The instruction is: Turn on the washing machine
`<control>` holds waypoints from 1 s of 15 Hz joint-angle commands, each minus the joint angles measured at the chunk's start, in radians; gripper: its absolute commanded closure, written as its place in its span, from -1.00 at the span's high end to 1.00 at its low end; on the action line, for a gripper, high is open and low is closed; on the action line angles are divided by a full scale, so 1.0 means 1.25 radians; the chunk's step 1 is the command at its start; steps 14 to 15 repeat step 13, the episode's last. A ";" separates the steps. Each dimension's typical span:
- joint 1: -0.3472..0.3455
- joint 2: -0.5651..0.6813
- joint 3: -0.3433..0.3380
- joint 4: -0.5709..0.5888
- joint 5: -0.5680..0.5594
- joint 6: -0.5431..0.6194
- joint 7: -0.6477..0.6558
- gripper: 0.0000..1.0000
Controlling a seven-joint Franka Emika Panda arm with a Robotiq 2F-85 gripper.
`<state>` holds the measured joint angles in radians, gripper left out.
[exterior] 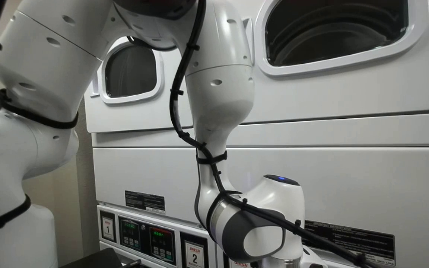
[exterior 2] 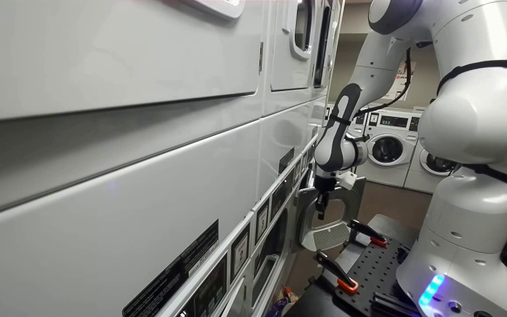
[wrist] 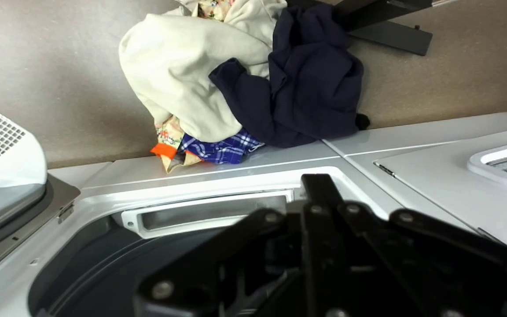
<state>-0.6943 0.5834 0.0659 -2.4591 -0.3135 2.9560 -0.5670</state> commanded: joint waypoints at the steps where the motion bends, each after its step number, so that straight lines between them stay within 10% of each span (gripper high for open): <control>1: 0.008 -0.105 0.006 -0.082 0.041 0.017 -0.002 -1.00; 15: 0.095 -0.385 0.025 -0.159 0.223 -0.062 -0.011 -1.00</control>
